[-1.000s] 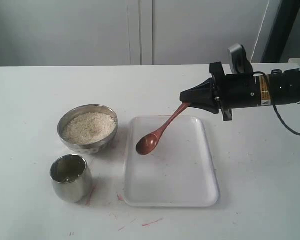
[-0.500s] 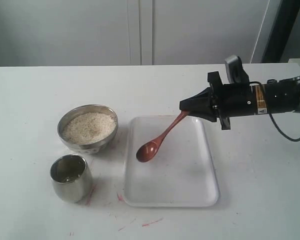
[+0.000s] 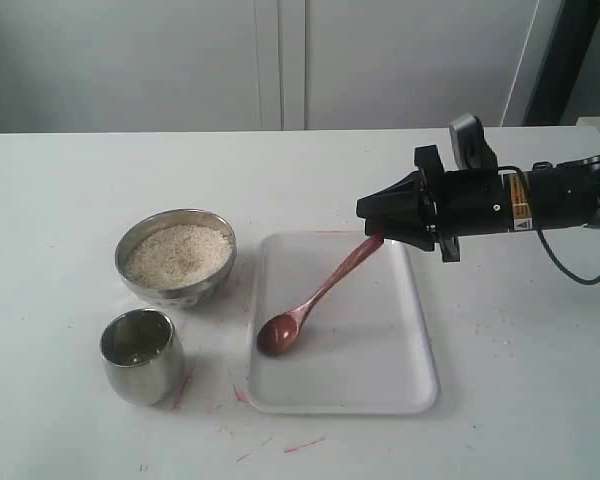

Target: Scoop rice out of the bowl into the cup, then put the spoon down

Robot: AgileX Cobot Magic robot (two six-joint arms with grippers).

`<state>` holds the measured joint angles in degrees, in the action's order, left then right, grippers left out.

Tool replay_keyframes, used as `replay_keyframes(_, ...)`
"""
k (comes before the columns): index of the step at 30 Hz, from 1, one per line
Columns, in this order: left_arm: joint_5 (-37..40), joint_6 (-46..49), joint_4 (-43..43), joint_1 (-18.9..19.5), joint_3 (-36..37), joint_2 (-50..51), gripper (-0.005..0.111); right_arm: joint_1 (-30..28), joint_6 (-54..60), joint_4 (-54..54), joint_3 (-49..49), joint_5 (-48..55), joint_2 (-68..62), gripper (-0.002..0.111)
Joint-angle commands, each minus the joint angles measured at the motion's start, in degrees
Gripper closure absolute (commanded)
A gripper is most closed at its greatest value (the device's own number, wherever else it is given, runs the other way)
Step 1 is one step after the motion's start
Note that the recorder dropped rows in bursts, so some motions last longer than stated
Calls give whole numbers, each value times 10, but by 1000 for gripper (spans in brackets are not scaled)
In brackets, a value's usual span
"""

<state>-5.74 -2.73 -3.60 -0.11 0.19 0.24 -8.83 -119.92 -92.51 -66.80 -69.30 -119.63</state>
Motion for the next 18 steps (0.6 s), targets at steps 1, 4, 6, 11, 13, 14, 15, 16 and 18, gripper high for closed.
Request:
replay_keyframes(1, -3, -1, -2, -1, -2, -2, 92, -2, 1, 5, 0, -7, 1, 67)
replay_keyframes(4, -3, -1, -2, -1, -2, -2, 92, -2, 1, 16, 0, -7, 1, 67)
replay_keyframes(6, -3, -1, -2, -1, -2, -2, 92, -2, 1, 28, 0, -7, 1, 67)
replay_keyframes(11, -3, -1, -2, -1, -2, -2, 92, -2, 15, 44, 0, -7, 1, 69)
replay_keyframes(13, -3, -1, -2, -1, -2, -2, 92, -2, 22, 49, 0, -7, 1, 73)
replay_keyframes(14, -3, -1, -2, -1, -2, -2, 92, -2, 34, 52, 0, -7, 1, 77)
replay_keyframes(15, -3, -1, -2, -1, -2, -2, 92, -2, 46, 52, 0, -7, 1, 81)
replay_keyframes(16, -3, -1, -2, -1, -2, -2, 92, -2, 57, 52, 0, -7, 3, 85)
replay_keyframes(18, -3, -1, -2, -1, -2, -2, 92, -2, 77, 53, 0, -7, 5, 94)
